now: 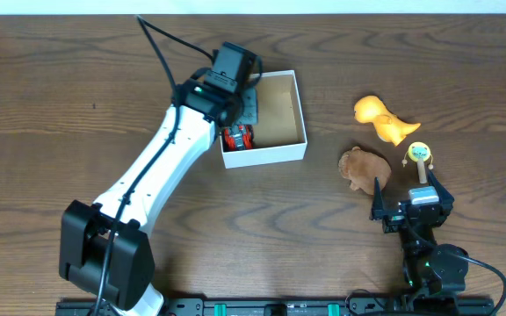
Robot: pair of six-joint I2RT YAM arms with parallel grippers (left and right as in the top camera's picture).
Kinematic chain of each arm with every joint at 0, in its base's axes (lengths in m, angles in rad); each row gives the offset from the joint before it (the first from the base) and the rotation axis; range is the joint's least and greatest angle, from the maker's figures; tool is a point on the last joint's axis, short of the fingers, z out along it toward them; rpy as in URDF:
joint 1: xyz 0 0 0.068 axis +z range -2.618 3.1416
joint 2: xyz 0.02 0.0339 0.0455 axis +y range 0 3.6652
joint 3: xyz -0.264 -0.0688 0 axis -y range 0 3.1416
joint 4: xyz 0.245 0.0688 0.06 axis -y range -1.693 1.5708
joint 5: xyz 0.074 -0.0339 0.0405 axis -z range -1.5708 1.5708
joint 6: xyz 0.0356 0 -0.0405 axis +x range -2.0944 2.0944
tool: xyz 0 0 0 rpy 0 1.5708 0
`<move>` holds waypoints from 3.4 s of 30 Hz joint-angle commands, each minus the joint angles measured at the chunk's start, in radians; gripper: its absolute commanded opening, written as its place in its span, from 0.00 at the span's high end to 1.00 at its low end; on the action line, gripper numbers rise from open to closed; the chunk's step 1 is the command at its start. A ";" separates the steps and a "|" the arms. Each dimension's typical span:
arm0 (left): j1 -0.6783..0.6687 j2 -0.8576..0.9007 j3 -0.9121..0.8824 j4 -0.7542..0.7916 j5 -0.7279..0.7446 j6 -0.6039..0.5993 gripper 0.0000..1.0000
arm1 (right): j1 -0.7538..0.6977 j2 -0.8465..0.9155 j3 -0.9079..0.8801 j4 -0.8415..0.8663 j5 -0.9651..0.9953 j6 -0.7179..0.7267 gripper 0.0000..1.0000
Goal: Pack container
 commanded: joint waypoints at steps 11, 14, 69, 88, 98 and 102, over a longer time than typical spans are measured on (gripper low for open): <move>-0.056 0.094 -0.003 0.014 0.025 -0.018 0.94 | -0.013 -0.005 -0.002 -0.004 0.003 0.018 0.01; -0.063 0.108 -0.003 0.010 0.026 -0.030 0.94 | -0.013 -0.005 -0.002 -0.004 0.002 0.018 0.01; -0.148 0.115 -0.068 -0.106 0.052 -0.066 0.94 | -0.013 -0.005 -0.002 -0.003 0.003 0.018 0.01; -0.041 -0.129 -0.041 -0.077 -0.386 -0.053 0.93 | -0.013 -0.005 -0.002 -0.004 0.003 0.018 0.01; 0.327 -0.185 -0.041 -0.129 -0.395 -0.050 0.00 | -0.013 -0.005 -0.002 -0.004 0.003 0.018 0.01; 0.399 -0.185 -0.041 -0.132 -0.344 -0.050 0.02 | -0.013 -0.005 -0.002 -0.004 0.003 0.018 0.01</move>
